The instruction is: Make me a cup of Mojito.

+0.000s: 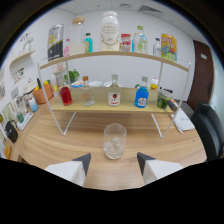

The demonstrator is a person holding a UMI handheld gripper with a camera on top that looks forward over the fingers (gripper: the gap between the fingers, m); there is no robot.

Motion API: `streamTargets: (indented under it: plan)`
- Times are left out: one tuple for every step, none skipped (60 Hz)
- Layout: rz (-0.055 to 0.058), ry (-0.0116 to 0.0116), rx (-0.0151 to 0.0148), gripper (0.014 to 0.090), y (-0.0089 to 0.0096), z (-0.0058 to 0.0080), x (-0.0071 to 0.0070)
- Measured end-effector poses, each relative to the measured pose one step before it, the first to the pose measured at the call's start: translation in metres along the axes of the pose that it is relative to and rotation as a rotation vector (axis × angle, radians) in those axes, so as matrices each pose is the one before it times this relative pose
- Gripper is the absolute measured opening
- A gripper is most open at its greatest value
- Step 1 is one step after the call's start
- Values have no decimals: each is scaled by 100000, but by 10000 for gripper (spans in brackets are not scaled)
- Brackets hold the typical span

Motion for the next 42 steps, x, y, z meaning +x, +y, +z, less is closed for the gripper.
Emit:
streamTargets:
  plan:
    - [114,-151,-256,865,91,-65,-14]
    - [113,-120,-204,862,99,-90,1]
    - [45,-69,-204,863,110,-115,41]
    - [27,36,-254,860,142,-99,73]
    - [-6,110,-327,860,163,-100,89]
    - [-32,18,-395,862,191,-107,79]
    - [-24,-15,-434,862,236,-126,107]
    - [-15,-128,-426,861,243,26,114]
    - [-54,-72,-639,861,246,-105,121]
    - [73,9,-647,860,301,-142,194]
    - [58,55,-623,862,273,-142,191]
    - [123,30,-630,859,292,-152,183]
    - [107,-19,-671,861,275,-118,207]
    - [129,-48,-672,862,278,-97,228]
    - [96,-62,-689,862,287,-135,242]
    - [25,-26,-793,862,292,-120,262]
    - [20,71,-857,863,292,-90,330]
    - [52,200,-907,862,246,-103,400]
    - [70,219,-879,859,226,-65,389]
    - [87,149,-808,860,151,-94,346]
    - [73,-72,-761,858,142,-91,390]
    - [59,-214,-646,862,89,-92,372]
    - [22,-160,-467,862,-4,-66,401]
    - [-17,-5,-281,864,-58,-48,537]
    - [-32,180,-120,864,-116,1,549]
    - [-183,176,-94,863,-201,-27,490]
    - [-235,164,-85,863,-198,-50,537]
    - [-233,141,55,864,-173,-18,524]
    - [-273,125,190,865,-331,-33,486]
    - [-249,148,294,863,-425,30,444]
    - [-292,141,401,864,-405,18,483]
    - [-294,175,465,863,-447,44,462]
    - [-270,258,419,866,-429,42,470]
    - [-257,207,374,864,-440,88,450]
    - [-237,157,398,864,-465,91,468]
    - [-191,246,493,864,-490,112,486]
    - [-116,301,539,864,-529,111,415]
    - [-56,315,606,865,-542,181,472]
    - [-69,237,650,863,-551,198,454]
    - [-82,138,669,863,-553,201,399]
    - [-69,175,725,862,-567,243,415]
    - [6,258,753,861,-572,280,426]
